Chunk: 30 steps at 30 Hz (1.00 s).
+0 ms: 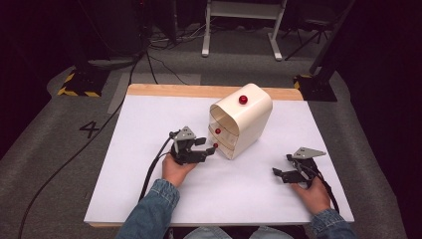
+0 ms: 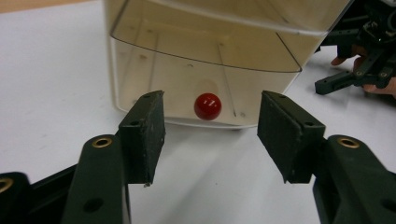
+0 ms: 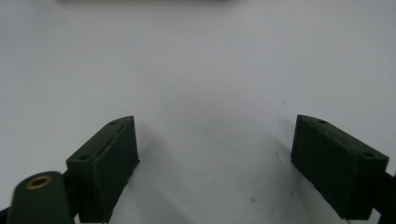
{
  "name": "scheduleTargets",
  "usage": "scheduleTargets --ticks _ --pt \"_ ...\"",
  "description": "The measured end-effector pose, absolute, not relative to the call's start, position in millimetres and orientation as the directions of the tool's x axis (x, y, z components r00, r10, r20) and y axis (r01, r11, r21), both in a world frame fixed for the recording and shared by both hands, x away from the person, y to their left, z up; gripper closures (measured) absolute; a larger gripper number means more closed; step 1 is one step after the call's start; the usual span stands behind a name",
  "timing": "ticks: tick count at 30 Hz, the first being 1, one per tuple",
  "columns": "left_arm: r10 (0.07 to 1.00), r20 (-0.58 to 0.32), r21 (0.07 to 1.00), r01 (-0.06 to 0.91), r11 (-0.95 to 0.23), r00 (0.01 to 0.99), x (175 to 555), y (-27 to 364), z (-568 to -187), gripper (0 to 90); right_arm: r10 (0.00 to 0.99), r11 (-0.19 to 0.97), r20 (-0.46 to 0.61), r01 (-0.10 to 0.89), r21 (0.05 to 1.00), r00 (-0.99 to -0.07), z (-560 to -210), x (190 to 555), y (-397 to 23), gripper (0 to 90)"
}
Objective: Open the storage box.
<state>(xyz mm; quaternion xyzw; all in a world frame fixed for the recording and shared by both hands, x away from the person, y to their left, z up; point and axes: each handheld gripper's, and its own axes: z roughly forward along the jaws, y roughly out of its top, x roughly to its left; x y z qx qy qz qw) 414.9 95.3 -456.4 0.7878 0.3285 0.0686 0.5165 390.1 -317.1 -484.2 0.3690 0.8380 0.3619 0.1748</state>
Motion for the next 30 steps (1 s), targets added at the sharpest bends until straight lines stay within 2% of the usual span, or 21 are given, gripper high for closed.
scheduleTargets --ticks 7,12,16,19,21,30 --pt "0.593 -0.258 0.85 0.471 -0.235 0.762 421 84 -467 48.4 0.745 0.47 -0.037 0.485 0.737 -0.666 -484 390 -317 14.9" --pt "0.606 -0.242 0.842 0.475 -0.258 0.758 424 78 -471 51.8 0.744 0.472 -0.04 0.482 0.738 -0.667 -484 389 -317 14.9" --pt "0.619 -0.257 0.838 0.49 -0.241 0.743 425 80 -471 61.9 0.744 0.472 -0.041 0.482 0.738 -0.667 -484 389 -316 14.9" --pt "0.617 -0.251 0.84 0.485 -0.244 0.745 425 80 -470 64.3 0.744 0.475 -0.045 0.48 0.738 -0.667 -484 389 -316 14.9" --pt "0.612 -0.236 0.843 0.473 -0.257 0.754 423 79 -469 72.9 0.744 0.474 -0.044 0.48 0.738 -0.667 -484 389 -316 14.9" --pt "0.62 -0.191 0.835 0.459 -0.305 0.761 419 79 -465 73.7 0.744 0.474 -0.046 0.478 0.739 -0.667 -484 388 -316 14.9"
